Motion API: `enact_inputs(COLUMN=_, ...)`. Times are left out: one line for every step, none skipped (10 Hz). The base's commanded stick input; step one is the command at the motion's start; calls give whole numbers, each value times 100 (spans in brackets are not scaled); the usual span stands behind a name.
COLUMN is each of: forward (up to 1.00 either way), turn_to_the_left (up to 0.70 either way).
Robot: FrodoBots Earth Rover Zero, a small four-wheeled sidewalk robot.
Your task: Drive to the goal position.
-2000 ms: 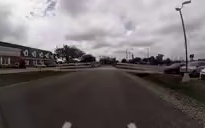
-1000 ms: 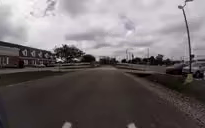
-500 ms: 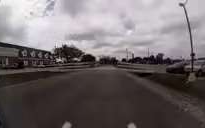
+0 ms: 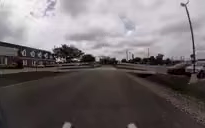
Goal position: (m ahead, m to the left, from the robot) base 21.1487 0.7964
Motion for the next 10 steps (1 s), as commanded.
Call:
enact_inputs(forward=60, turn_to_the_left=0)
enact_inputs(forward=60, turn_to_the_left=0)
enact_inputs(forward=60, turn_to_the_left=0)
enact_inputs(forward=60, turn_to_the_left=0)
enact_inputs(forward=60, turn_to_the_left=0)
enact_inputs(forward=60, turn_to_the_left=0)
enact_inputs(forward=60, turn_to_the_left=0)
enact_inputs(forward=60, turn_to_the_left=0)
enact_inputs(forward=60, turn_to_the_left=0)
enact_inputs(forward=60, turn_to_the_left=0)
